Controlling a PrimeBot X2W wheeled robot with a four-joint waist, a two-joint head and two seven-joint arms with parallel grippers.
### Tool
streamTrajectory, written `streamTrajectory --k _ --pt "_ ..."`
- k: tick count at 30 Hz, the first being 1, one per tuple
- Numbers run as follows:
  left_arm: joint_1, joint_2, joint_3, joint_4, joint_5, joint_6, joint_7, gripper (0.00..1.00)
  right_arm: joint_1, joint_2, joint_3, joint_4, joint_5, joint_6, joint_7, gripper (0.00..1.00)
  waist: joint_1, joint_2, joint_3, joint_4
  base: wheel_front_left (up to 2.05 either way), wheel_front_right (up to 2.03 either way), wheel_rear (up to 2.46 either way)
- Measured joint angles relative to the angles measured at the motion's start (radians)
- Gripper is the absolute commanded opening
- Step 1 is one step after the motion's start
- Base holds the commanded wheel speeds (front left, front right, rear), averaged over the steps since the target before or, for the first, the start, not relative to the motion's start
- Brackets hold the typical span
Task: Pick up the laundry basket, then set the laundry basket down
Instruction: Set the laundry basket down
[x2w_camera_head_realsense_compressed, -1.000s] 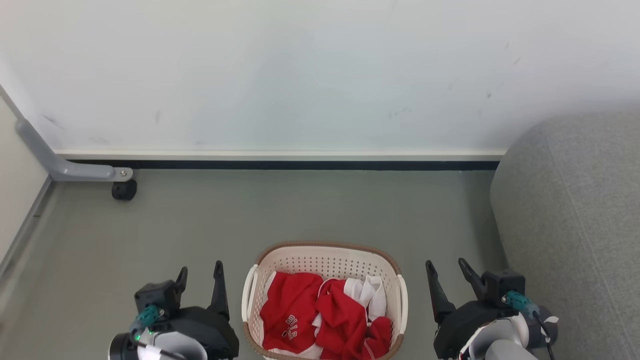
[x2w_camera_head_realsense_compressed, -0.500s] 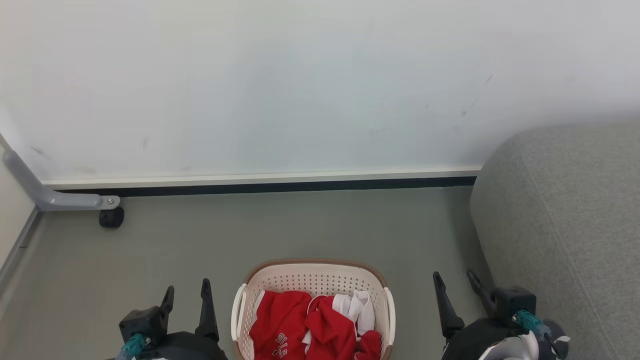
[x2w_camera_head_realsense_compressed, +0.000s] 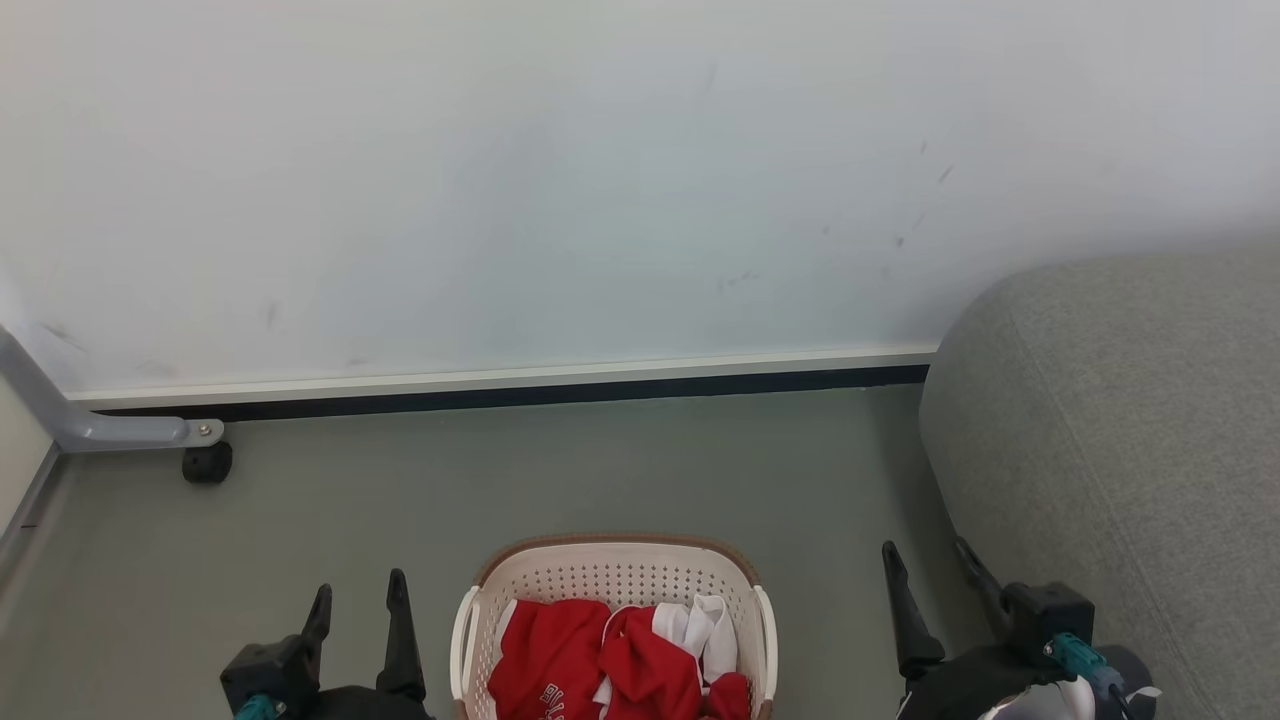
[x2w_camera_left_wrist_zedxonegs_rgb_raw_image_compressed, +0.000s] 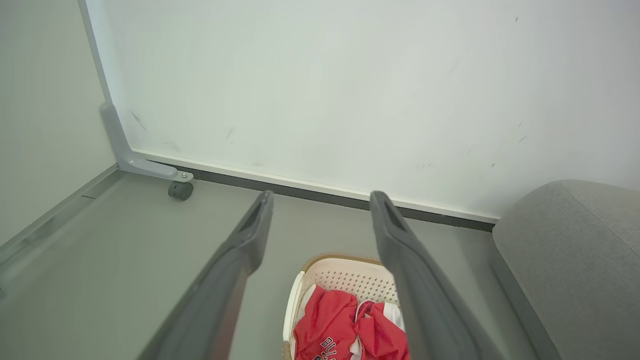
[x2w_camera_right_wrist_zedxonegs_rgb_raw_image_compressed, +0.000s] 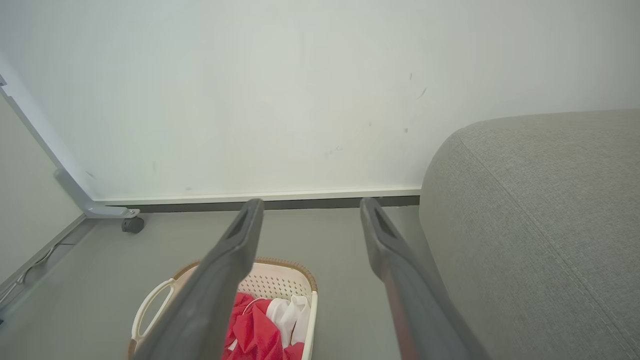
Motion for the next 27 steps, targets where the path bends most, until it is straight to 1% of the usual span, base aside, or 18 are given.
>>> streamTrajectory --k 14,27 --pt "0.006 -0.004 0.018 -0.048 0.025 0.007 0.000 1.00 0.031 0.005 -0.046 -0.046 -0.057 0.000 0.000 1.00 0.0000 0.0000 0.001 -0.014 0.00 0.00 0.00" --pt "0.006 -0.007 0.021 -0.075 0.041 0.007 0.000 1.00 0.046 0.015 -0.075 -0.084 -0.094 0.000 0.000 1.00 0.0000 0.0000 0.001 -0.012 0.00 0.00 0.00"
